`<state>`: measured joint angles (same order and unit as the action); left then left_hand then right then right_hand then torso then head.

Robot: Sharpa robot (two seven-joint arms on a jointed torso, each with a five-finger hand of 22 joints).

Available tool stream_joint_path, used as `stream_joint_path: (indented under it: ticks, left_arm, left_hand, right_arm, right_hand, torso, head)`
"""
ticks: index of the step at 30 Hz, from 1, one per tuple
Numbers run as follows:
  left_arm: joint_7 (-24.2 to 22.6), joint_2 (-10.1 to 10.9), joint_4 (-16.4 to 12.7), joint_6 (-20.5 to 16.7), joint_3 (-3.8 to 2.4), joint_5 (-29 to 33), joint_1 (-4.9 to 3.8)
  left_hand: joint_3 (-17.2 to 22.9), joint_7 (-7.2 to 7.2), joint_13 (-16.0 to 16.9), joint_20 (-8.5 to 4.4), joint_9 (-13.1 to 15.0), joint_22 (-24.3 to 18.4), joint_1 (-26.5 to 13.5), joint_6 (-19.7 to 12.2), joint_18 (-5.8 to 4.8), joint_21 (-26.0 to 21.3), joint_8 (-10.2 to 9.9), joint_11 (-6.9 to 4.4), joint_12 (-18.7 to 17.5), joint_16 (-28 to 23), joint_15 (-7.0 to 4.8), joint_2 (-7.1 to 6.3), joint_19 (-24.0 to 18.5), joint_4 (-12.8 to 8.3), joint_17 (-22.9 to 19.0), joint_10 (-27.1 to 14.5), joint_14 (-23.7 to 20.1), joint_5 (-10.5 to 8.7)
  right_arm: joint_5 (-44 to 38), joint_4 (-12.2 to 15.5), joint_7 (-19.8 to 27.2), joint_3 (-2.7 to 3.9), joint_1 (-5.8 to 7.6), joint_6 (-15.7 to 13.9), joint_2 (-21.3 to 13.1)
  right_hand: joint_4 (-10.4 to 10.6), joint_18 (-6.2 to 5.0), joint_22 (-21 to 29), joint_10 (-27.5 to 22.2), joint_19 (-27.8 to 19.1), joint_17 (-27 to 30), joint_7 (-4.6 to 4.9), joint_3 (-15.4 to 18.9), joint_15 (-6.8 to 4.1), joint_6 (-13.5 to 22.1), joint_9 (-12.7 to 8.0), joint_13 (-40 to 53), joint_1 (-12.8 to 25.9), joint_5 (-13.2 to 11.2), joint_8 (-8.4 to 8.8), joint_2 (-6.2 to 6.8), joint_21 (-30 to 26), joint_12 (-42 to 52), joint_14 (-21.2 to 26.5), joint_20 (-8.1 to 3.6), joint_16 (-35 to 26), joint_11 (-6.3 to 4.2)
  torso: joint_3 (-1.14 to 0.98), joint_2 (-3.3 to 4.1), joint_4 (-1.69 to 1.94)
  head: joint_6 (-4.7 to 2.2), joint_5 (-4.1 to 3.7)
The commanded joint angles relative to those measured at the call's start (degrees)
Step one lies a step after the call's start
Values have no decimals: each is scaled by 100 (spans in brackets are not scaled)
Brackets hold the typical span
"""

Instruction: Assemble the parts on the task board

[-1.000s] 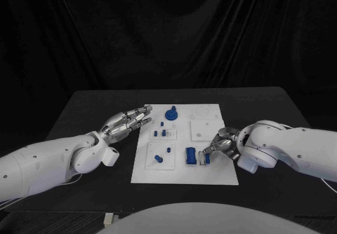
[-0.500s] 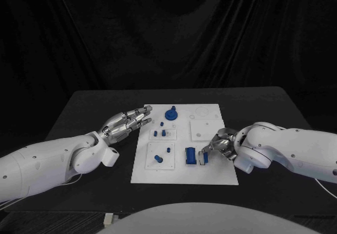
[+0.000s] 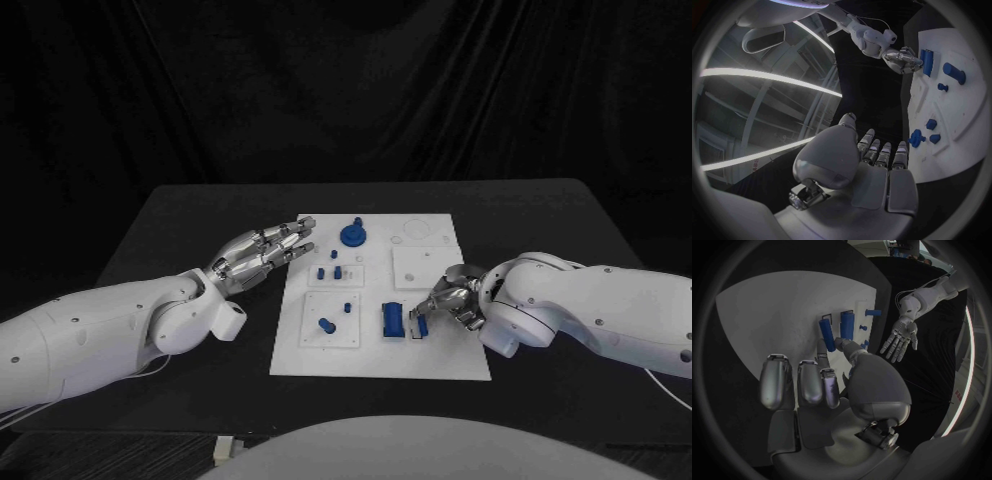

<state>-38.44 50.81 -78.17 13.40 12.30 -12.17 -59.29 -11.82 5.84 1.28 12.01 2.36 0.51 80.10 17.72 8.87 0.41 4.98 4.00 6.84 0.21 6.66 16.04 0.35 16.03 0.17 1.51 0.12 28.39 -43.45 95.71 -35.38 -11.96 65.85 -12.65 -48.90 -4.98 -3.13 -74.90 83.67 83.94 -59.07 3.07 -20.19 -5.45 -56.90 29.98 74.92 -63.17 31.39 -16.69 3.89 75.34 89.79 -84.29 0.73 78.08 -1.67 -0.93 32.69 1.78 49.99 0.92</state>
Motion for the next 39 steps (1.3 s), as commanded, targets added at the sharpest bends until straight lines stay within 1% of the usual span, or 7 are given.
stream_joint_path:
  ticks: [1, 9, 14, 28, 30, 36, 39]
  left_arm:
    - [-32, -11, -4, 88, -5, 9, 9]
    - [-20, -12, 7, 96, -5, 9, 11]
    - [-12, -17, 15, 104, -5, 9, 12]
    - [33, -32, 44, 149, -5, 9, 17]
    - [39, -34, 47, 155, -5, 9, 18]
    - [55, -44, 55, 174, -5, 9, 24]
    - [59, -43, 57, 179, -5, 9, 27]
  left_hand:
    - [20, 25, -1, 32, -2, -8, 34, -23, 43, 0, 14, 38, -6, 10, 38, -7, 11, 22, -2, 6, 9, 21]
    - [22, 32, -1, 38, -2, -7, 34, -22, 43, 1, 17, 43, -6, 12, 44, -5, 12, 21, 0, 5, 11, 24]
    - [22, 32, -1, 38, -2, -7, 34, -22, 43, 1, 17, 43, -6, 12, 44, -5, 12, 21, 0, 5, 11, 24]
    - [40, 45, 0, 56, 0, -8, 47, -16, 43, 1, 27, 57, 0, 15, 64, 4, 11, 10, 1, 3, 13, 53]
    - [46, 47, -1, 59, 0, -8, 52, -19, 43, 1, 28, 60, -1, 15, 66, 7, 11, 6, 1, 3, 13, 61]
    - [65, 51, 0, 66, 1, -7, 70, -14, 45, 1, 35, 65, 2, 15, 71, 11, 12, -9, 1, 2, 13, 87]
    - [65, 52, 0, 66, 1, -7, 71, -14, 46, 1, 35, 66, 3, 15, 71, 11, 12, -10, 1, 2, 13, 89]
  right_arm:
    - [-51, 17, -53, 1, -22, 137, 19]
    - [-80, 15, -68, 1, -38, 159, 34]
    - [-98, 7, -75, 1, -43, 154, 48]
    - [-106, -17, -71, 1, -47, 94, 81]
    - [-106, -19, -70, 1, -47, 94, 81]
    - [-141, -20, -67, 1, -47, 140, 81]
    - [-192, -17, -64, 1, -48, 199, 82]
  right_hand:
    - [-51, -21, -1064, 633, 174, 9, 2, -103, 20, 36, -4, 1508, 12, -50, -39, -50, -43, 21, -109, 25, -39, 23]
    - [15, -23, -1060, 633, 170, 41, -1, -66, 20, 39, -27, 1508, 49, -275, -44, -55, -58, 21, -104, 26, -55, 22]
    - [203, -26, -1055, 633, 167, 58, -4, 48, 22, 39, -78, 1508, 206, -809, -39, -57, -78, 21, -104, 28, -64, 22]
    - [499, -36, -1042, 633, 156, 146, -18, 185, 14, -12, -146, 1508, 442, -1351, -56, -97, -130, 21, -91, 23, -107, 11]
    - [539, -36, -1041, 633, 156, 146, -19, 218, 13, -16, -159, 1508, 466, -1530, -58, -91, -135, 21, -92, 22, -110, 10]
    - [607, -36, -1040, 633, 156, 157, -2, 376, 21, -2, -197, 1508, 525, -2051, -55, 19, -147, 21, -94, 28, -117, 23]
    - [638, -34, -1041, 633, 158, 158, 15, 586, 30, 18, -215, 1508, 563, -2051, -52, 145, -148, 21, -95, 36, -118, 38]
  torso:
    - [-1, -2, 1]
    - [-1, 0, 3]
    - [-1, 0, 2]
    - [-1, 0, 1]
    - [-1, 0, 2]
    - [-1, -1, 2]
    - [-1, 0, 2]
  head:
    - [1, 6]
    - [1, 17]
    - [1, 15]
    - [1, 22]
    - [1, 24]
    - [1, 37]
    - [1, 44]
